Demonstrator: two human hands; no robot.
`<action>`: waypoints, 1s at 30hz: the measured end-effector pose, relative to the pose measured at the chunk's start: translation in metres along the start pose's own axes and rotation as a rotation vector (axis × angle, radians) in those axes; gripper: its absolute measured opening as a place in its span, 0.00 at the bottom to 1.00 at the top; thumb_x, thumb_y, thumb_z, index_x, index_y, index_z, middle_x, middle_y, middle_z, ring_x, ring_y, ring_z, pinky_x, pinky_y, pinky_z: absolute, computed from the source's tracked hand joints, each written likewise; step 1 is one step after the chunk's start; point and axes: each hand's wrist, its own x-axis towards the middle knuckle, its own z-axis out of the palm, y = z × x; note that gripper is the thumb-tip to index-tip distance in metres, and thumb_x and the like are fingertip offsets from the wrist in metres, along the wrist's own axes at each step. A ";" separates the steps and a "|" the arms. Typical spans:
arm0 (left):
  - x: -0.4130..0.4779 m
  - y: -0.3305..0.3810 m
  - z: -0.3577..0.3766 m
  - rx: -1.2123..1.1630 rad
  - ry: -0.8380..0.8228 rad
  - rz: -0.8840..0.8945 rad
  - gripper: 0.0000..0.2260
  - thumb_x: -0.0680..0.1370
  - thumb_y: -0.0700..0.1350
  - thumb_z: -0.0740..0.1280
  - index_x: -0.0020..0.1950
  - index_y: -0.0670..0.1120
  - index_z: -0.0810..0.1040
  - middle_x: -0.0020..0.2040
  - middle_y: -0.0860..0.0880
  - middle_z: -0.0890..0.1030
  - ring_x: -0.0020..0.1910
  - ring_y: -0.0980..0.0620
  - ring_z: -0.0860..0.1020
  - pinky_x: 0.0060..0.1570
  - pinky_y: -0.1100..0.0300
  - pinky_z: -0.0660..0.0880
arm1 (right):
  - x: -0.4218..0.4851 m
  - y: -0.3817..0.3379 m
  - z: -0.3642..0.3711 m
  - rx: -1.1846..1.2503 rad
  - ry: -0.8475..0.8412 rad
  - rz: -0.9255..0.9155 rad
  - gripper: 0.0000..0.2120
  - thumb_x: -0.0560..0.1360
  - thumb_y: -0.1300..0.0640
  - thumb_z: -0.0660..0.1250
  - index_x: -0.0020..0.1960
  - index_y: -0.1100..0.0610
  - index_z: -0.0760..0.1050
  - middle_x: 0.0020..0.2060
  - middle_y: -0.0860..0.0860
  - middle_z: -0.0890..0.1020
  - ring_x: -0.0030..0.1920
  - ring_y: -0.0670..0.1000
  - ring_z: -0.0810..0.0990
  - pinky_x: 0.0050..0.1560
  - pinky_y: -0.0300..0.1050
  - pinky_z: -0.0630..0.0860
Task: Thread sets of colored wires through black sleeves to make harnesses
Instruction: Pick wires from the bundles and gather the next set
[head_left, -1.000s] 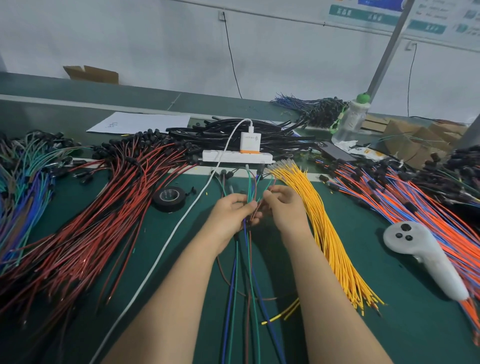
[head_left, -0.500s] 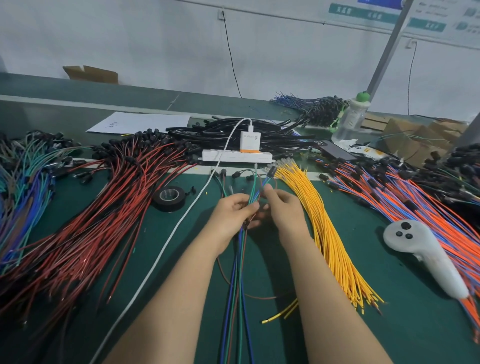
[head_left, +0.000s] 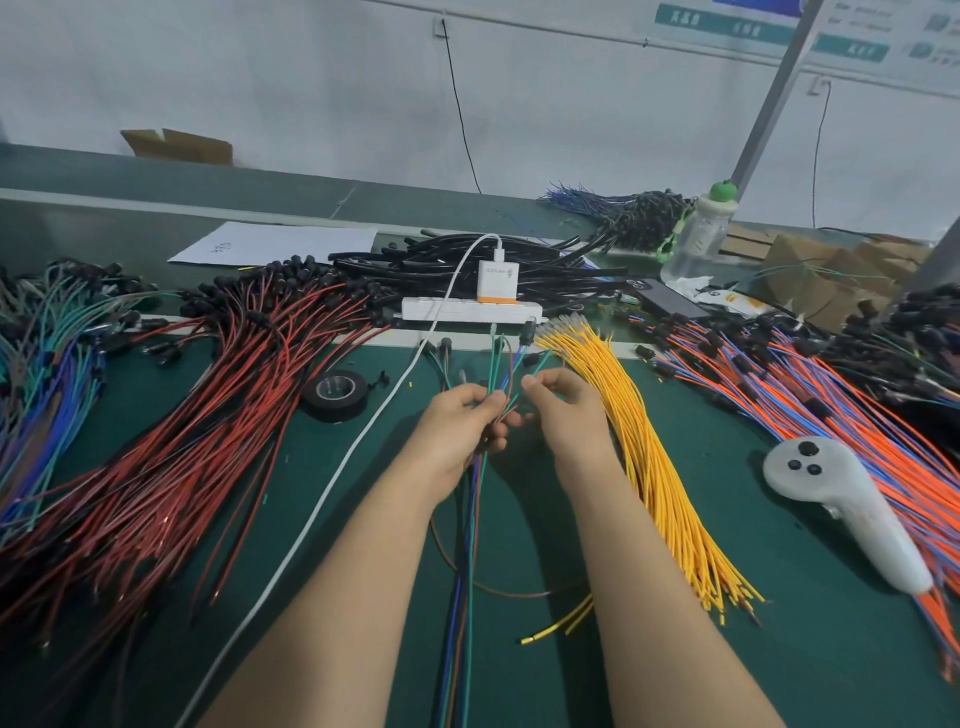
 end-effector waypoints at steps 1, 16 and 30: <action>0.000 0.000 -0.001 -0.013 -0.005 -0.005 0.09 0.81 0.39 0.61 0.41 0.41 0.74 0.30 0.49 0.80 0.24 0.60 0.72 0.26 0.68 0.72 | 0.000 0.000 0.000 0.014 -0.012 0.009 0.08 0.77 0.58 0.66 0.40 0.55 0.73 0.46 0.58 0.79 0.41 0.58 0.78 0.52 0.57 0.76; -0.001 -0.006 0.001 0.068 0.004 0.068 0.07 0.79 0.36 0.62 0.43 0.43 0.77 0.30 0.50 0.79 0.27 0.58 0.78 0.29 0.65 0.76 | 0.000 -0.005 -0.002 -0.307 0.020 -0.109 0.10 0.75 0.54 0.70 0.36 0.57 0.78 0.32 0.49 0.79 0.34 0.49 0.75 0.39 0.41 0.72; -0.004 0.003 0.000 -0.226 -0.018 -0.063 0.11 0.83 0.40 0.55 0.45 0.41 0.75 0.36 0.48 0.72 0.32 0.56 0.77 0.29 0.66 0.76 | 0.008 0.000 -0.017 0.052 0.210 0.081 0.03 0.79 0.60 0.63 0.47 0.58 0.70 0.32 0.52 0.79 0.19 0.42 0.71 0.22 0.35 0.68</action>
